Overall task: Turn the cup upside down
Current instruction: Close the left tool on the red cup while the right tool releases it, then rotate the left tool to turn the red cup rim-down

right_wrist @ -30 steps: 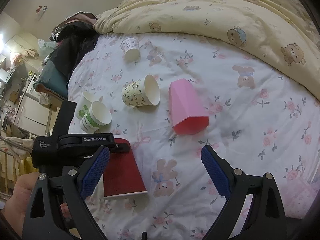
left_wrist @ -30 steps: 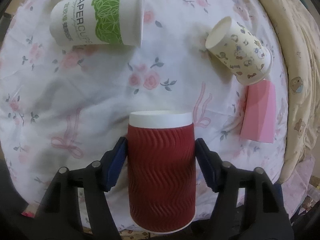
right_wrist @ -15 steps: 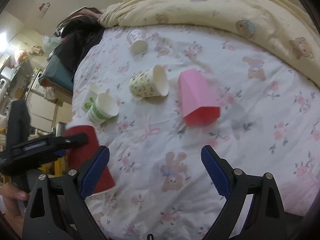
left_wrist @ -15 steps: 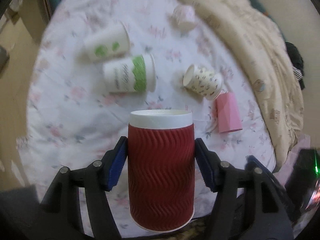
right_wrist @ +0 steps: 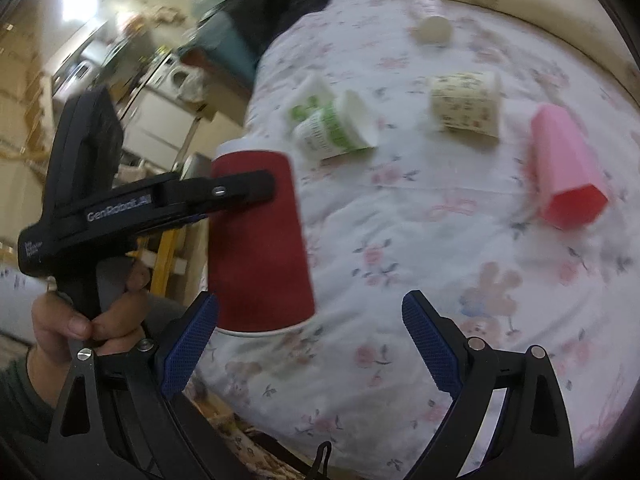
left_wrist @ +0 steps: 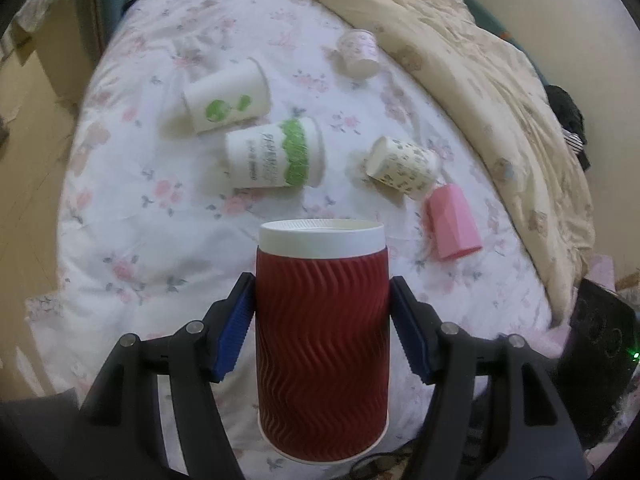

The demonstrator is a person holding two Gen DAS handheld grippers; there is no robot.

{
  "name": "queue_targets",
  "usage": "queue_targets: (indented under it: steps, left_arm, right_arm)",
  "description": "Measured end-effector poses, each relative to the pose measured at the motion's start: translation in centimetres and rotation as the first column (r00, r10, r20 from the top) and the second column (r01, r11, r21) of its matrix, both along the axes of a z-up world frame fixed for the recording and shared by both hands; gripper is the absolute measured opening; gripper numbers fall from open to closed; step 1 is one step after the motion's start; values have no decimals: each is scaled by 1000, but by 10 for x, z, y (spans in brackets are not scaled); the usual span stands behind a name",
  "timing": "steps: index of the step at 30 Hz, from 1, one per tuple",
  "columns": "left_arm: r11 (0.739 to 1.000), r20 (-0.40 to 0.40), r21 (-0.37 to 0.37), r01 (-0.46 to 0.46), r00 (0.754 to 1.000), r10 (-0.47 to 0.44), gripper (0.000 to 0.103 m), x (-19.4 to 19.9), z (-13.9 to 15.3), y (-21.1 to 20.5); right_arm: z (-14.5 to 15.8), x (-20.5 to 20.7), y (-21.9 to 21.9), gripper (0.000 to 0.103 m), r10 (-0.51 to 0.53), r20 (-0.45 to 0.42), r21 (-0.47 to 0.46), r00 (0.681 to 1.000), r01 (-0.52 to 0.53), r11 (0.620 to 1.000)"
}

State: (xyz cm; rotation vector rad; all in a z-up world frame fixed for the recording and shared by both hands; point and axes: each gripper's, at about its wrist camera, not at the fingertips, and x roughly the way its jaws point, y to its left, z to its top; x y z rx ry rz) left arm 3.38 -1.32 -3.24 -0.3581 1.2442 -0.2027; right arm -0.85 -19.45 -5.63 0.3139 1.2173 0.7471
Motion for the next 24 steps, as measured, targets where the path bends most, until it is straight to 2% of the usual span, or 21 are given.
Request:
queue_targets:
  steps: [2,7,13,18,21,24]
  left_arm:
    - [1000,-1,-4,15,1000,-15,63,-1,0,-5]
    - [999,10,-5,40,999,-40,63,-5,5,-10]
    - [997,22,-33,70,997,-69,63,-8,14,-13]
    - [995,25,-24,98,995,-98,63,-11,21,-22]
    - [995,35,70,77,996,-80,63,-8,29,-22]
    - [989,50,140,53,997,-60,63,0,37,-22]
  right_arm:
    - [-3,-1,6,95,28,-8,-5,1000,-28,1000]
    - [-18,0,12,95,44,-31,-88,999,-47,995]
    - [-37,7,1,95,-23,-80,-193,997,7,981]
    - [-41,13,-10,95,-85,-72,-246,994,65,967]
    - [-38,17,-18,95,-111,-76,-222,991,91,971]
    - [-21,20,-41,95,-214,-41,-191,976,203,960]
